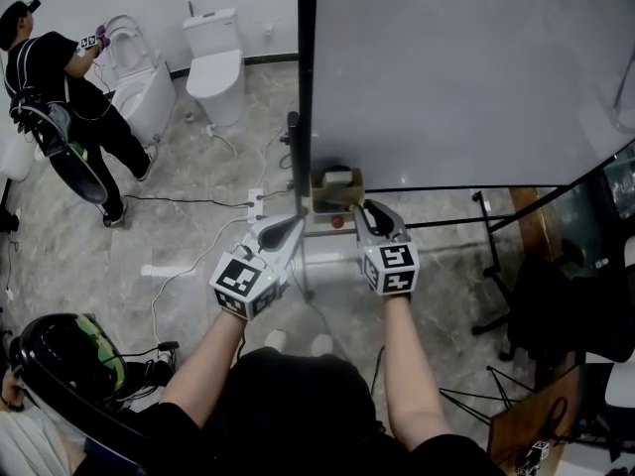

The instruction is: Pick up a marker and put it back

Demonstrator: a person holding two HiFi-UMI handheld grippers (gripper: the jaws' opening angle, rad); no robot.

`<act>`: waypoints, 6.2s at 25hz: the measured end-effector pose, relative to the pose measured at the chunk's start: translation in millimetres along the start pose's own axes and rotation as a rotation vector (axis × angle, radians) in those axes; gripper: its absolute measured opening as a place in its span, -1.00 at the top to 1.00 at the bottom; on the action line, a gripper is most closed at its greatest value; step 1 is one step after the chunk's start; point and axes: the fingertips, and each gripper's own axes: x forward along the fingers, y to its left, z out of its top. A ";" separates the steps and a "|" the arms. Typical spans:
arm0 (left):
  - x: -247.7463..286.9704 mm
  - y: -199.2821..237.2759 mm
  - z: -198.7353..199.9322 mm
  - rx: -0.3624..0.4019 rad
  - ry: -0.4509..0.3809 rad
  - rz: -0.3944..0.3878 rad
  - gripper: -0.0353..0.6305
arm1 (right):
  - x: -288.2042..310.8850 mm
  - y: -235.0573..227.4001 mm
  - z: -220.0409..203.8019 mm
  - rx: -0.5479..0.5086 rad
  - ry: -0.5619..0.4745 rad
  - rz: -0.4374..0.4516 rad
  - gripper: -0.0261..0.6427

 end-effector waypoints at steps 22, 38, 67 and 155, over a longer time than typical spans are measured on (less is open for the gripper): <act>-25.1 -3.9 14.6 0.002 -0.067 0.008 0.88 | -46.3 9.8 59.5 -0.063 -0.140 -0.023 0.67; -63.1 -3.5 37.7 0.033 -0.095 -0.002 0.88 | -82.1 49.5 101.1 -0.094 -0.203 -0.018 0.68; -70.7 -2.6 69.9 0.056 -0.139 -0.066 0.88 | -146.0 76.3 146.6 -0.151 -0.303 -0.104 0.67; -41.6 35.3 44.9 -0.011 -0.090 0.106 0.88 | 20.0 -1.8 33.0 0.003 -0.130 -0.009 0.67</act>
